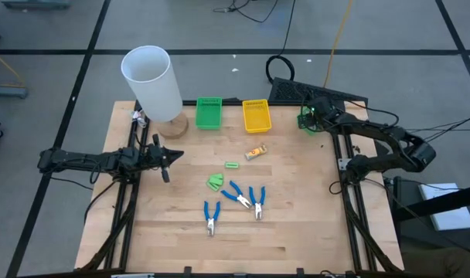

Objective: Pick & Place School Supplies
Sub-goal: Put the yellow crayon box into the right green bin

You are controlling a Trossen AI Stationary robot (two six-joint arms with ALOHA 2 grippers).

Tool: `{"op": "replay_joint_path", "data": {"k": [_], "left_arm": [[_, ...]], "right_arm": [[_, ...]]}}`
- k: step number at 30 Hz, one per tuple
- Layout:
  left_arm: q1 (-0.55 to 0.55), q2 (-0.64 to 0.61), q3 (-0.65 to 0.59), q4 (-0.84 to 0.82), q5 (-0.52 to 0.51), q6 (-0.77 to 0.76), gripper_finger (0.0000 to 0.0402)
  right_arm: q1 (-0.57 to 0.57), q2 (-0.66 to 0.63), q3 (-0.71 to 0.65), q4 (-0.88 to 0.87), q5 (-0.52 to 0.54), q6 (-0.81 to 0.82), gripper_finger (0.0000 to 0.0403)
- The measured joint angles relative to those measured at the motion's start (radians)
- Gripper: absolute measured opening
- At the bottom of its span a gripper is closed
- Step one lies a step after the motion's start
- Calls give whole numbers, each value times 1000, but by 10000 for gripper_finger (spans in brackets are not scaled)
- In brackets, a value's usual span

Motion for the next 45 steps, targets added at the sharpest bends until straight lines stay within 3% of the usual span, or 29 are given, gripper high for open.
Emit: {"op": "replay_joint_path", "data": {"k": [12,27,45], "left_arm": [[0,0,0,0,0,0,21],[0,0,0,0,0,0,21],[0,0,0,0,0,0,21]], "right_arm": [[95,0,-1,111,-3,-68,209],[384,0,-1,358,-4,-185,204],[638,0,-1,453,-7,-262,205]]}}
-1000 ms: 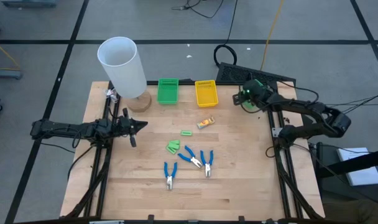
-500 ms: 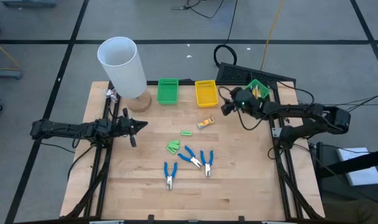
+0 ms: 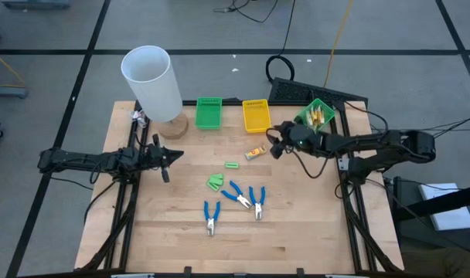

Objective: Pick & Place School Supplies
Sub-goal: Put the yellow crayon box into the right green bin

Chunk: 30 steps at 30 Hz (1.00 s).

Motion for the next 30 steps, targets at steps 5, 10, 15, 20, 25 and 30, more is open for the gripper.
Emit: {"op": "replay_joint_path", "data": {"k": [5,10,15,20,25,30], "left_arm": [[0,0,0,0,0,0,21],[0,0,0,0,0,0,21],[0,0,0,0,0,0,21],[0,0,0,0,0,0,21],[0,0,0,0,0,0,21],[0,0,0,0,0,0,21]], "right_arm": [[60,0,0,26,0,0,204],[116,69,0,85,-80,-36,207],[146,207,0,256,-183,-70,205],[159,316,1,313,-182,-143,202],[138,388,1,309,-182,-233,212],[79,438,8,317,-180,-245,223]]}}
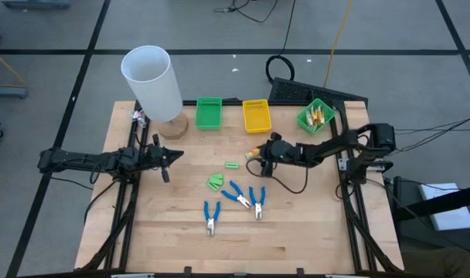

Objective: Pick & Place School Supplies
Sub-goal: Put the yellow crayon box into the right green bin

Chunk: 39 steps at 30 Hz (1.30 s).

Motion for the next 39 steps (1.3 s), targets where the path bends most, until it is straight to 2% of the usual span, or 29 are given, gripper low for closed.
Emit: {"op": "replay_joint_path", "data": {"k": [7,14,21,24,31,39], "left_arm": [[0,0,0,0,0,0,21],[0,0,0,0,0,0,21],[0,0,0,0,0,0,21],[0,0,0,0,0,0,21],[0,0,0,0,0,0,21],[0,0,0,0,0,0,21]], "right_arm": [[-65,4,0,-5,-5,-90,224],[-112,4,0,-95,-189,-2,223],[-55,4,0,-128,-288,95,211],[-18,4,0,-120,-262,96,206],[50,4,0,-98,-76,164,209],[71,4,0,-105,-57,253,220]]}}
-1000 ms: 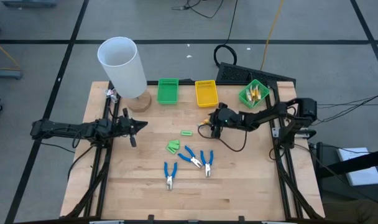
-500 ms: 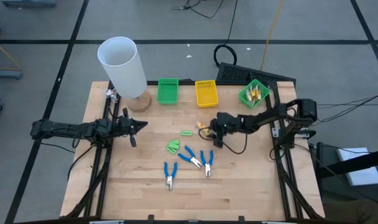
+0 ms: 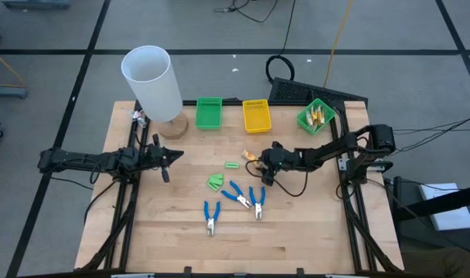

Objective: Pick & Place School Supplies
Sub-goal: Put the yellow crayon box into the right green bin

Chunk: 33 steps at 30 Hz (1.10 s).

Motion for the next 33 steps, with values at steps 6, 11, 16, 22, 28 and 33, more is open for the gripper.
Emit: {"op": "replay_joint_path", "data": {"k": [6,11,16,22,28,33], "left_arm": [[0,0,0,0,0,0,21],[0,0,0,0,0,0,21],[0,0,0,0,0,0,21],[0,0,0,0,0,0,21],[0,0,0,0,0,0,21],[0,0,0,0,0,0,21]], "right_arm": [[0,17,0,18,66,1,229],[0,78,0,86,62,27,242],[1,125,2,131,60,5,242],[1,126,2,121,47,0,226],[1,126,2,111,42,-16,215],[1,127,2,116,38,-25,212]]}}
